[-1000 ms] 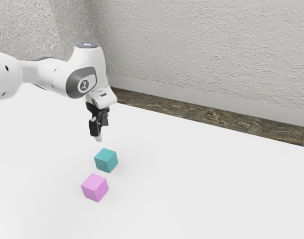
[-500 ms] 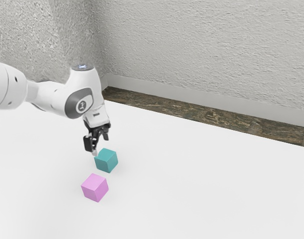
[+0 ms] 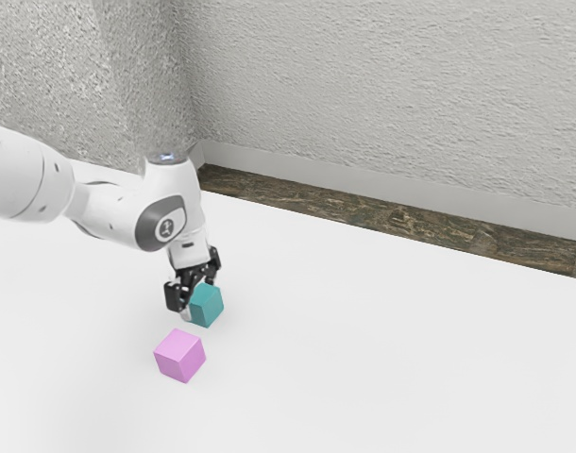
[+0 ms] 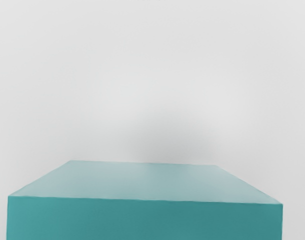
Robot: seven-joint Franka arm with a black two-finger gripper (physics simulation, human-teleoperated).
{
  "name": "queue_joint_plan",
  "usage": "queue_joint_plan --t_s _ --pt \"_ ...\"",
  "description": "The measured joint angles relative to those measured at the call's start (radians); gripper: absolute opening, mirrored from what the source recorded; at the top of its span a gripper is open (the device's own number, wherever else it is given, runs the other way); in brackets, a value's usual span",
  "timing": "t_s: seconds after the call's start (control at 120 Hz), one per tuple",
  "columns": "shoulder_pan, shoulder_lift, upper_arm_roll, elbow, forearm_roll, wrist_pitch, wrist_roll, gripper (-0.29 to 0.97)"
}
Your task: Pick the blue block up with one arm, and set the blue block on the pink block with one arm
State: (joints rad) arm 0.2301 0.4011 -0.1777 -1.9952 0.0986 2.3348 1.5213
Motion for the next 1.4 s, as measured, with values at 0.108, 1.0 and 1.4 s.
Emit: queue_joint_plan --t_s 0.108,1.0,1.4 --pt "0.0 0.01 0.0 0.004 -0.009 0.015 0.014 0.58" --pt "-0.011 -0.402 -0.02 -0.308 -0.156 -0.11 0.073 0.33" --pt "0.003 -0.401 -0.059 -0.356 -0.159 -0.088 0.083 0.36"
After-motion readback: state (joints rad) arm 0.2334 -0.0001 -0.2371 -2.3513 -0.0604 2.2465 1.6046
